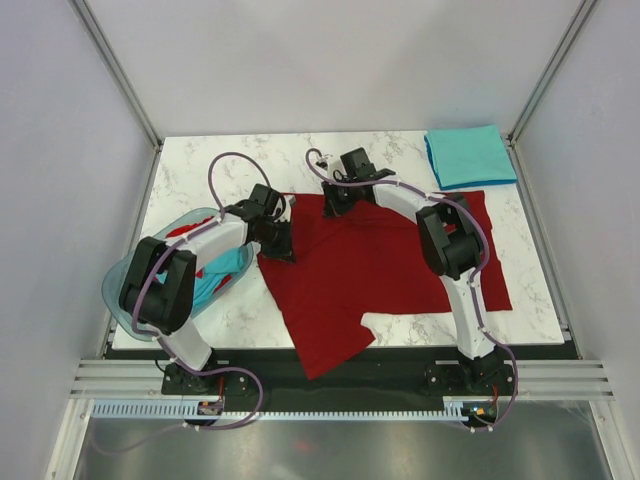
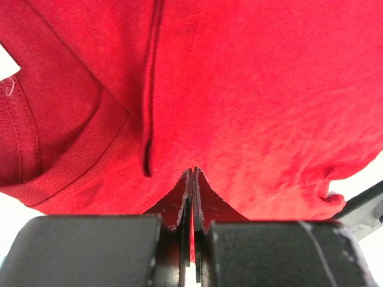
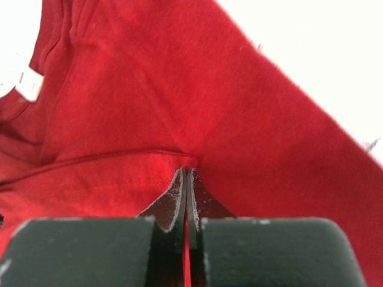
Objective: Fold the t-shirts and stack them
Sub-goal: Fold the tshirt
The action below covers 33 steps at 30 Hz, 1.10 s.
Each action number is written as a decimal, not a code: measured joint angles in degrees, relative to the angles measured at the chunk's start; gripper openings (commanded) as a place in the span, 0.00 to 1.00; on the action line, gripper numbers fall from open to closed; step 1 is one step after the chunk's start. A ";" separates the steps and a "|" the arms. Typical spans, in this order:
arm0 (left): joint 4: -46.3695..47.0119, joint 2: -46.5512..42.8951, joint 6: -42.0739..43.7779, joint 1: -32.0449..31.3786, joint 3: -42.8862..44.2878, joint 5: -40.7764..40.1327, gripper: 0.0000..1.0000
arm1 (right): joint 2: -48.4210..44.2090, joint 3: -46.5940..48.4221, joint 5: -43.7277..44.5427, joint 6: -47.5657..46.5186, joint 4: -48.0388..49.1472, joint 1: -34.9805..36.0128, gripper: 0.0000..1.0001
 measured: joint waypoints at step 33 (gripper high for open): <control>-0.79 -6.62 -5.27 -0.22 -1.42 -6.86 0.23 | -30.32 -35.78 2.10 1.01 2.38 1.20 0.44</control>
